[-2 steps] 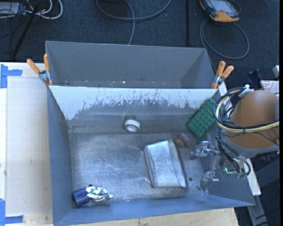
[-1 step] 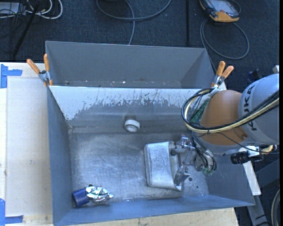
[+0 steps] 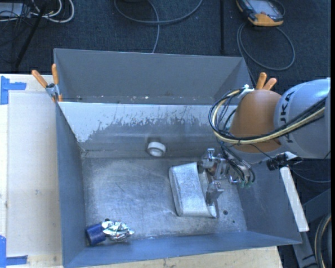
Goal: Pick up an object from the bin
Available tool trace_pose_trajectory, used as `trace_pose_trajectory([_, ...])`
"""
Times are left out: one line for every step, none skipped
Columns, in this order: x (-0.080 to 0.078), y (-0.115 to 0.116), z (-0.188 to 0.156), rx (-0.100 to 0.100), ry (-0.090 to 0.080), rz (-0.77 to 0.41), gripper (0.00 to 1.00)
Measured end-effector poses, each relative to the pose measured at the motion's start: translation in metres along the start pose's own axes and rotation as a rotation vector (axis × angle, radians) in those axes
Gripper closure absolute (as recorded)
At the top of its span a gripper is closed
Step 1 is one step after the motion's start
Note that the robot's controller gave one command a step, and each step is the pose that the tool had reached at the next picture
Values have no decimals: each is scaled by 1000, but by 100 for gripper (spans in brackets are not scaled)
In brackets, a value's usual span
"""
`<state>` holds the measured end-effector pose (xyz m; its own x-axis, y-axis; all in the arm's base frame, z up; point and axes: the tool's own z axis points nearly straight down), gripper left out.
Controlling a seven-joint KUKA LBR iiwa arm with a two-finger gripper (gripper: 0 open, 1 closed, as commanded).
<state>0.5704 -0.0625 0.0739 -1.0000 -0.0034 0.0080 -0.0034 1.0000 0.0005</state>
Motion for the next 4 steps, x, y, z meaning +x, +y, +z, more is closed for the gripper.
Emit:
trace_pose_trajectory([-28, -29, 0, -5, -9, -44, 0])
trace_pose_trajectory([-43, -81, -13, 4, -12, -307, 0])
trace_pose_trajectory([-42, -80, -12, 1, -10, -307, 100])
trace_pose_trajectory([-21, -54, -185, 5, -16, -528, 100])
